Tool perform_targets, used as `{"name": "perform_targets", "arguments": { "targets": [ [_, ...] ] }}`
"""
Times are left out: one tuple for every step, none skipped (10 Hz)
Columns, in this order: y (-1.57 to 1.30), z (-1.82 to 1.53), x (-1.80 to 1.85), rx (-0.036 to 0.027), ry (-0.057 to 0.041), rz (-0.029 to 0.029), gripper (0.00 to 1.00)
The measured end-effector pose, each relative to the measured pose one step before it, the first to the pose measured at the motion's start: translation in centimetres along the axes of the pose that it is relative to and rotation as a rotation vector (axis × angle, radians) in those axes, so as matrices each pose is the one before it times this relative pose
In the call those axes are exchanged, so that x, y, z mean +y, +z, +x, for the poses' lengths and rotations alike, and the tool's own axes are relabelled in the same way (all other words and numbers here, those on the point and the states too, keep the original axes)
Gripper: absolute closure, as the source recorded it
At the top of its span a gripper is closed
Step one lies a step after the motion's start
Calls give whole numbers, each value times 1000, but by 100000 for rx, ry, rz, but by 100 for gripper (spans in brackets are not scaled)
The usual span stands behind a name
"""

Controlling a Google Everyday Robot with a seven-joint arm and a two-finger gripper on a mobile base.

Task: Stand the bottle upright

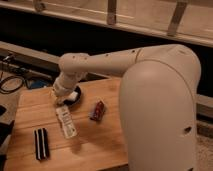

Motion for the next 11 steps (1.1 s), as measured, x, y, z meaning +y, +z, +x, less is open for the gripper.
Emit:
{"name": "perform_targets", "arguments": {
  "targets": [
    [-85, -272, -155, -1443, -996, 1574, 100],
    [-145, -204, -573, -1214, -391, 1041, 100],
    [-221, -224, -518, -1263, -486, 801, 100],
    [-244, -316, -850, -2089, -327, 858, 100],
    [-168, -294, -584, -1160, -118, 339, 100],
    [-204, -463, -943, -1544, -330, 717, 100],
    [-249, -510, -663, -1770, -544, 684, 100],
    [-437, -622, -735, -2359, -1062, 1300, 100],
    [-320, -604, -876, -2185, -1201, 1607, 100],
    [-146, -491, -681, -1950, -1302, 1887, 100],
    [-377, -678, -481, -4614, -647, 2334, 100]
  ]
}}
